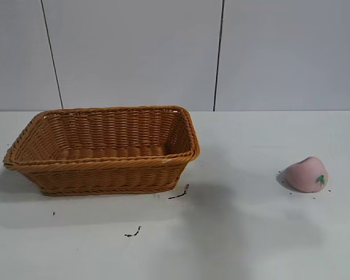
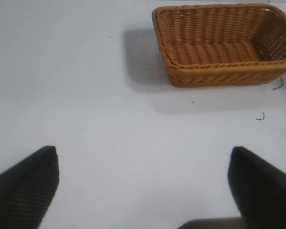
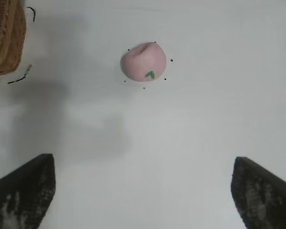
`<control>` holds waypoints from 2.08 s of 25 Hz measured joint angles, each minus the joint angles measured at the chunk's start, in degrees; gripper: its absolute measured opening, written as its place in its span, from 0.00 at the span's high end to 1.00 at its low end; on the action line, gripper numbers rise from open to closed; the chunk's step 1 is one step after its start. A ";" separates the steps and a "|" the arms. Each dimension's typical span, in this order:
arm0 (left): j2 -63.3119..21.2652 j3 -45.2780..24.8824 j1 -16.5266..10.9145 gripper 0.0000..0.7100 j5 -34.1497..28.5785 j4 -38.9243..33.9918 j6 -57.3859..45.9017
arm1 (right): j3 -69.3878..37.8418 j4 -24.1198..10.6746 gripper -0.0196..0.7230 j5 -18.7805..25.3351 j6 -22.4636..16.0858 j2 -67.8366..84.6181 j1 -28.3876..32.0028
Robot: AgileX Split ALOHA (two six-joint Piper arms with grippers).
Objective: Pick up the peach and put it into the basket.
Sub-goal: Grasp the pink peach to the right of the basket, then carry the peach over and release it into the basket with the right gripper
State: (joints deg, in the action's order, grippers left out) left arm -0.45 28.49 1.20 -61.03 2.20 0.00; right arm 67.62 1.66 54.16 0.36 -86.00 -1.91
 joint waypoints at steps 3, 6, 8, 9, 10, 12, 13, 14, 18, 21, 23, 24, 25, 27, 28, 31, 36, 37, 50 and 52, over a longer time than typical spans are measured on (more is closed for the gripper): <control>0.00 0.00 0.00 0.02 0.00 0.00 0.00 | 5.26 0.00 0.04 0.82 0.33 -8.11 0.00; 0.00 0.00 0.00 0.02 0.00 0.00 0.00 | 8.34 0.00 0.04 0.88 1.07 -15.02 0.00; 0.00 0.00 0.00 0.02 0.00 0.00 0.00 | 9.23 0.00 0.04 0.01 1.26 -19.22 0.00; 0.00 0.00 0.00 0.02 0.00 0.00 0.00 | 9.35 0.00 0.04 -0.64 1.26 -21.08 0.00; 0.00 0.00 0.00 0.02 0.00 0.00 0.00 | 9.40 0.00 0.04 -1.40 1.26 -22.52 0.00; 0.00 0.00 0.00 0.02 0.00 0.00 0.00 | 9.40 0.00 0.04 -3.21 1.27 -25.67 0.00; 0.00 0.00 0.00 0.02 0.00 0.00 0.00 | 9.40 0.00 0.04 -4.36 1.27 -26.84 0.00; 0.00 0.00 0.00 0.02 0.00 0.00 0.00 | 9.40 0.00 0.04 -5.33 1.27 -28.12 0.00; 0.00 0.00 0.00 0.02 0.00 0.00 0.00 | 9.40 0.00 0.04 -9.26 1.33 -31.78 0.00; 0.00 0.00 0.00 0.02 0.00 0.00 0.00 | 9.40 0.00 0.04 -10.88 1.33 -33.38 0.00; 0.00 0.00 0.00 0.02 0.00 0.00 0.00 | 9.40 0.00 0.04 -11.64 1.33 -34.03 0.00; 0.00 0.00 0.00 0.02 0.00 0.00 0.00 | 9.40 0.00 0.04 -12.17 1.33 -34.23 0.00; 0.00 0.00 0.00 0.02 0.00 0.00 0.00 | 9.40 0.00 0.04 -12.35 1.33 -34.48 0.00; 0.00 0.00 0.00 0.02 0.00 0.00 0.00 | 9.40 0.00 0.05 -12.46 1.33 -34.83 0.00; 0.00 0.00 0.00 0.02 0.00 0.00 0.00 | 9.40 0.00 0.08 -12.46 1.33 -35.02 0.00; 0.00 0.00 0.00 0.02 0.00 0.00 0.00 | 9.40 0.05 0.36 -12.39 1.33 -35.02 0.00; 0.00 0.00 0.00 0.02 0.00 0.00 0.00 | 9.67 0.05 0.94 -12.12 1.33 -34.73 0.00; 0.00 0.00 0.00 0.02 0.00 0.00 0.00 | 9.72 0.05 0.98 -12.05 1.33 -34.41 0.00; 0.00 0.00 0.00 0.02 0.00 0.00 0.00 | 22.79 0.05 0.99 0.34 1.34 -22.72 -0.10; 0.00 0.00 0.00 0.02 0.00 0.00 0.00 | 27.57 0.00 0.99 3.47 1.89 -23.03 -0.59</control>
State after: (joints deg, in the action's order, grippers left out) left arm -0.45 28.49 1.20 -61.03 2.20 0.00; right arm 95.19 1.66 57.63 2.24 -109.03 -2.51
